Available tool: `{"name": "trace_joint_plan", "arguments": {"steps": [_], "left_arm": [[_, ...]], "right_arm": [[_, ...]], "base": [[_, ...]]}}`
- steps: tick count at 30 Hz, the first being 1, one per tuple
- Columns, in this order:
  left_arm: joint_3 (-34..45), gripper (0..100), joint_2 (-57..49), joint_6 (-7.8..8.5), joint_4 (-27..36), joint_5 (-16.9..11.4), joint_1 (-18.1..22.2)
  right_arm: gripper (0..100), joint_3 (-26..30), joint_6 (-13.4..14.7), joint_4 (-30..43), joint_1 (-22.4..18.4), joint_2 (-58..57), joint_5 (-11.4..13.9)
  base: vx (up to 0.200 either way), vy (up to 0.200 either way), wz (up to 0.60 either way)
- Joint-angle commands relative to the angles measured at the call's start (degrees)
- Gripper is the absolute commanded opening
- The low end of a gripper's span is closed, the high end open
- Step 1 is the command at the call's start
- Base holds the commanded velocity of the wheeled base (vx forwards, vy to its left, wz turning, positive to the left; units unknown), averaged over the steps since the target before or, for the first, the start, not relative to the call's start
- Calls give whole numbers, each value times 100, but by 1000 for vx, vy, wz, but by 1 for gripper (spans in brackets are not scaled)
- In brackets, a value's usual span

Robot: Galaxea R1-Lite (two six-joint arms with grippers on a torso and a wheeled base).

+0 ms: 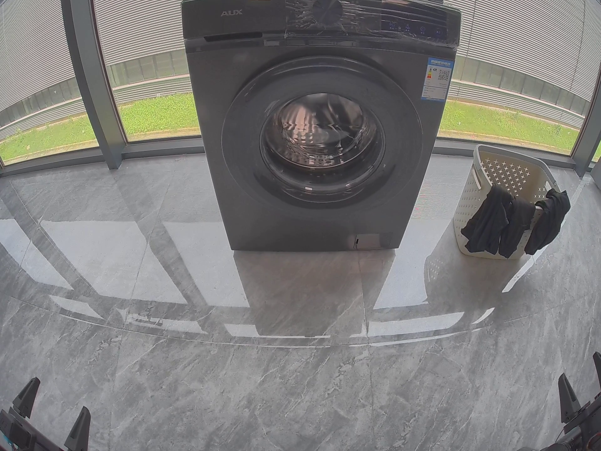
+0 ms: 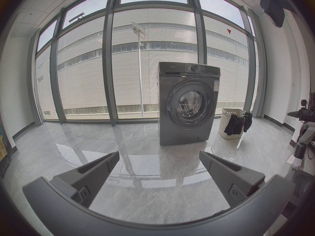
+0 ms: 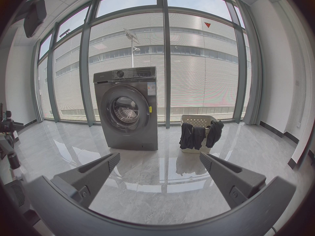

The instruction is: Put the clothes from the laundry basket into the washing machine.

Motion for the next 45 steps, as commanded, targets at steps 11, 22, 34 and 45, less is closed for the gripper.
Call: {"name": "trace_joint_plan", "arguments": {"steps": [11,22,34,45], "left_arm": [[92,100,-96,4,0,7,1],[101,100,-96,13,0,-1,1],[101,100,-96,92,0,-1,1],[101,100,-96,92,9,16,10]], "right_arm": [[100,101,0,0,-4,-93,-2],[100,101,0,0,-4,-93,-2],[100,101,0,0,-4,-93,-2],[100,101,0,0,-4,-93,-2]], "base": [[200,0,0],[200,0,0],[50,0,0],[0,-200,0]]}}
